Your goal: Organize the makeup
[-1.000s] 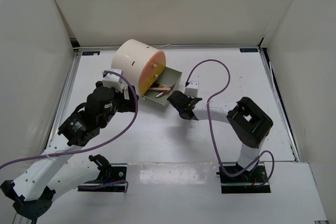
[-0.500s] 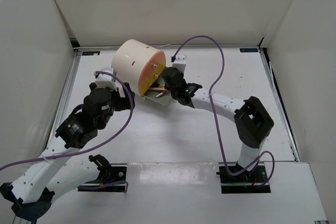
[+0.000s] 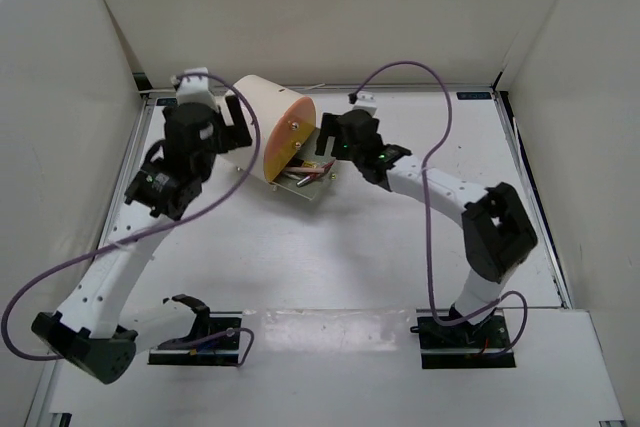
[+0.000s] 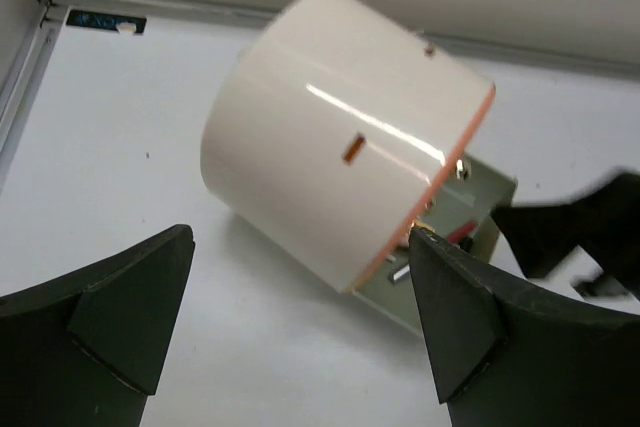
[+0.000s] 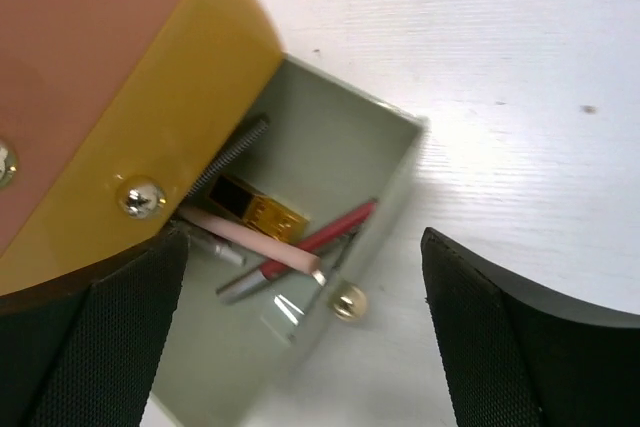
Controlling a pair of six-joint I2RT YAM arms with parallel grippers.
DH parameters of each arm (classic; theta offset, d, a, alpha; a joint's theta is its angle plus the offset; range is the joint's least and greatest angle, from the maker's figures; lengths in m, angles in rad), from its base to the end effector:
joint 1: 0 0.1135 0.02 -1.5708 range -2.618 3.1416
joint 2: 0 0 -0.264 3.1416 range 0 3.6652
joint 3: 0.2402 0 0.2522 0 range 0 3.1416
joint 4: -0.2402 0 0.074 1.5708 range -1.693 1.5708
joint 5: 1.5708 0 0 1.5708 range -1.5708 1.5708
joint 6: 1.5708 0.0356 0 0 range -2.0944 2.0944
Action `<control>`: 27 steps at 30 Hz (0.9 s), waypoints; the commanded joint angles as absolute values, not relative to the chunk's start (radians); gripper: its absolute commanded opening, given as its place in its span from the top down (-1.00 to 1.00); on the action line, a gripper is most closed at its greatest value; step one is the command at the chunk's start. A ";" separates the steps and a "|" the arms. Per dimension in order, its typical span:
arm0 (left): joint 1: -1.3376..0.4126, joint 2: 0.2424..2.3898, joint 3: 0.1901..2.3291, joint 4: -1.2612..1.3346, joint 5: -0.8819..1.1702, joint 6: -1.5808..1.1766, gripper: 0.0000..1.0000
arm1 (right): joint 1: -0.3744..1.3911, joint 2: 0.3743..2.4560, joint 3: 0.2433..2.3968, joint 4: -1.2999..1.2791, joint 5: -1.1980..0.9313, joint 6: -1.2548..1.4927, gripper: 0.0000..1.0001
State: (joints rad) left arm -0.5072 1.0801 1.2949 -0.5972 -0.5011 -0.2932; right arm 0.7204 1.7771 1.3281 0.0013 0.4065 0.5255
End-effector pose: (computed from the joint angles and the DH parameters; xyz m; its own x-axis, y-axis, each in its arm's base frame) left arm 0.2004 -0.0918 0.4179 -0.3228 -0.1106 -0.9400 -0.0594 0.9936 -0.0965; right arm 0.3227 0.2645 0.2734 -0.4510 0.2172 -0.8657 -0.1292 0.9438 0.3041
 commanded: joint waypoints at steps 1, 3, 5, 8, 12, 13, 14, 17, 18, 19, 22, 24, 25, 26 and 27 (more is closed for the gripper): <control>-0.326 1.178 1.429 -0.491 -0.234 -0.216 -0.97 | 0.632 1.626 1.243 0.020 0.264 0.503 -0.98; -0.206 1.303 1.547 -0.521 -0.041 -0.192 -0.97 | 0.595 1.589 1.186 0.009 0.245 0.454 -0.98; -0.145 1.444 1.632 -0.546 0.061 -0.135 -0.97 | 0.577 1.540 1.155 0.006 0.239 0.387 -0.98; -0.013 1.637 1.808 -0.577 0.349 -0.078 -0.97 | 0.534 1.513 1.126 -0.066 0.221 0.319 -0.98; 0.129 1.899 2.122 -0.675 0.392 -0.106 -0.97 | 0.460 1.528 1.068 -0.098 0.160 0.288 -0.98; 0.184 1.945 2.223 -0.687 0.499 -0.106 -0.97 | 0.454 1.534 1.059 -0.092 0.135 0.273 -0.98; 0.202 2.036 2.270 -0.693 0.521 -0.118 -0.97 | 0.448 1.555 1.049 -0.080 0.117 0.261 -0.98; 0.227 2.165 2.399 -0.724 0.534 -0.111 -0.97 | 0.454 1.613 1.046 -0.068 0.092 0.209 -0.98; 0.227 2.178 2.390 -0.715 0.534 -0.106 -0.97 | 0.460 1.632 1.049 -0.052 0.074 0.187 -0.97; 0.227 2.184 2.350 -0.681 0.570 -0.094 -0.97 | 0.465 1.653 1.063 -0.037 0.068 0.178 -0.98; 0.221 2.181 2.258 -0.617 0.589 -0.077 -0.97 | 0.488 1.736 1.118 -0.018 0.043 0.166 -0.98; 0.215 2.184 2.235 -0.614 0.588 -0.063 -0.97 | 0.503 1.792 1.143 -0.012 0.043 0.166 -0.98; 0.212 2.190 2.224 -0.614 0.589 -0.054 -0.97 | 0.515 1.810 1.172 -0.020 0.043 0.166 -0.98; 0.203 2.195 2.206 -0.614 0.604 -0.054 -0.97 | 0.521 1.825 1.184 -0.018 0.040 0.166 -0.98; 0.196 2.206 2.198 -0.614 0.600 -0.052 -0.97 | 0.528 1.856 1.196 -0.018 0.031 0.169 -0.98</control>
State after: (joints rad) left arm 0.2253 2.2498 2.2158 -0.6476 0.5354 -0.0856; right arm 0.5072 1.8290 1.1202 -0.0639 0.0662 0.1959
